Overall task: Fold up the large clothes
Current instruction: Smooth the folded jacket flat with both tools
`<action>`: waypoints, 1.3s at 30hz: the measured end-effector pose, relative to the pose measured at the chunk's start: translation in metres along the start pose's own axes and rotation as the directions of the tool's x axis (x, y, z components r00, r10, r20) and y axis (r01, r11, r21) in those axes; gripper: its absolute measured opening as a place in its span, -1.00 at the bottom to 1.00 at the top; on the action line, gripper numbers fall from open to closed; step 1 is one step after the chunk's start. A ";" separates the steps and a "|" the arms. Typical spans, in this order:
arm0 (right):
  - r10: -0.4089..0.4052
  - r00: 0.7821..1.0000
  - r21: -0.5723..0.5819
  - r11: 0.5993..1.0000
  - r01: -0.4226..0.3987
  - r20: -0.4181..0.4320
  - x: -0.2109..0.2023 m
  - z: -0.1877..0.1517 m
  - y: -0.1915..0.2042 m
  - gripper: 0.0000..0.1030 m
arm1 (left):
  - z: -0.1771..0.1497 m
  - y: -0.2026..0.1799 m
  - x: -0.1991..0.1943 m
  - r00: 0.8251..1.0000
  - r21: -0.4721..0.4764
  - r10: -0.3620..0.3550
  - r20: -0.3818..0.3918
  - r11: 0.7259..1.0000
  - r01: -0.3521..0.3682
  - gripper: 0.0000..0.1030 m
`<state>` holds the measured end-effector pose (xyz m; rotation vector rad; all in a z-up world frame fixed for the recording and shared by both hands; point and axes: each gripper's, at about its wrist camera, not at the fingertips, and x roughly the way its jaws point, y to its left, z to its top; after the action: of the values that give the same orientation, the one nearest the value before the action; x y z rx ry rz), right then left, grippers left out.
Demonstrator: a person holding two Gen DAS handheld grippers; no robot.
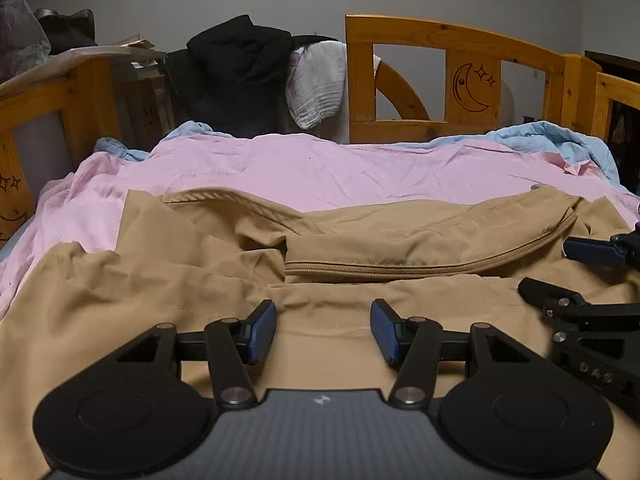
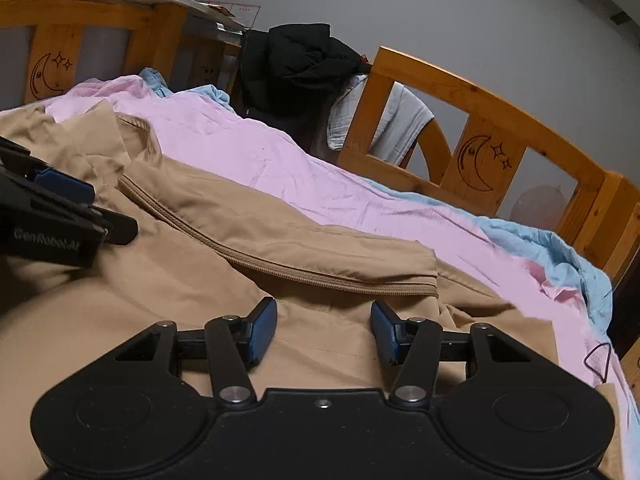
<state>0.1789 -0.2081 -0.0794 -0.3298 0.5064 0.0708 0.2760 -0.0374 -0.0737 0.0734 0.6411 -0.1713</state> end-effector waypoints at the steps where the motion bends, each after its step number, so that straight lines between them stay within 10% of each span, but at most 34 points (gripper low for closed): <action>1: 0.028 1.000 0.026 0.999 -0.028 -0.003 -0.003 0.002 -0.007 0.07 | 0.003 0.004 -0.004 1.000 -0.024 -0.007 -0.015 1.000 0.007 0.14; 6: 0.048 0.999 0.122 0.991 -0.049 0.011 -0.059 0.003 -0.048 0.35 | -0.005 0.035 -0.056 1.000 -0.191 -0.013 0.004 0.981 0.014 0.49; 18: 0.037 0.992 0.242 0.970 -0.007 -0.118 -0.074 -0.068 -0.068 0.59 | -0.043 0.032 -0.051 0.997 -0.136 0.070 -0.032 0.988 -0.074 0.59; 39: 0.099 0.994 0.372 0.925 -0.076 -0.043 -0.142 -0.045 -0.074 0.92 | -0.028 0.060 -0.127 0.981 -0.291 0.147 -0.124 0.940 -0.178 0.99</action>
<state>0.0449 -0.2904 -0.0260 0.0623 0.5827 0.0501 0.1707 0.0420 -0.0191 -0.1598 0.7521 0.0920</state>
